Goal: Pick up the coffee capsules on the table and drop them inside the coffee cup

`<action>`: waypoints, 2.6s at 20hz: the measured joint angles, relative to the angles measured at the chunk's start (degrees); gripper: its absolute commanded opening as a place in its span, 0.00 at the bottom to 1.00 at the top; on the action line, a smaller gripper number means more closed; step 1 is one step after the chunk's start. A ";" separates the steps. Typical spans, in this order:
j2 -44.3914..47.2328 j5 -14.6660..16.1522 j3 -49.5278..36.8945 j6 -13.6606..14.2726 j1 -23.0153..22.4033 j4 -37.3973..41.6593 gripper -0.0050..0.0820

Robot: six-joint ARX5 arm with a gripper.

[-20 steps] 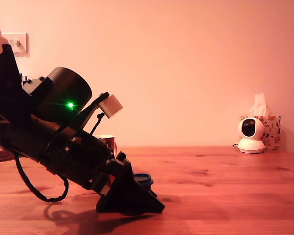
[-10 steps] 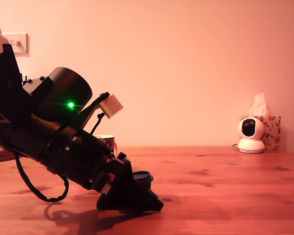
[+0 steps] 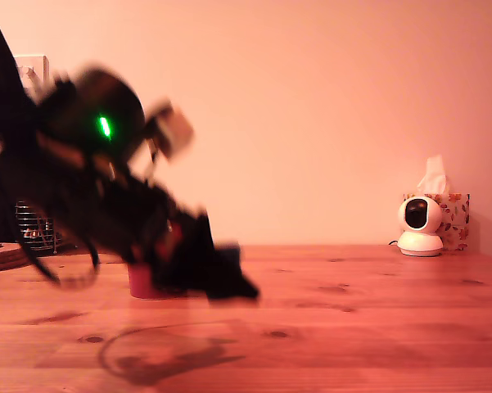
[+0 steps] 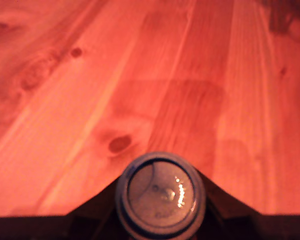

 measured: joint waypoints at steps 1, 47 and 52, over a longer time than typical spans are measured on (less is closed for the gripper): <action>-1.79 -0.33 0.02 -0.02 0.33 -1.75 0.20; 10.45 -22.43 43.23 -16.50 15.23 -49.96 0.21; 10.43 -22.84 43.25 -16.50 15.23 -49.94 0.29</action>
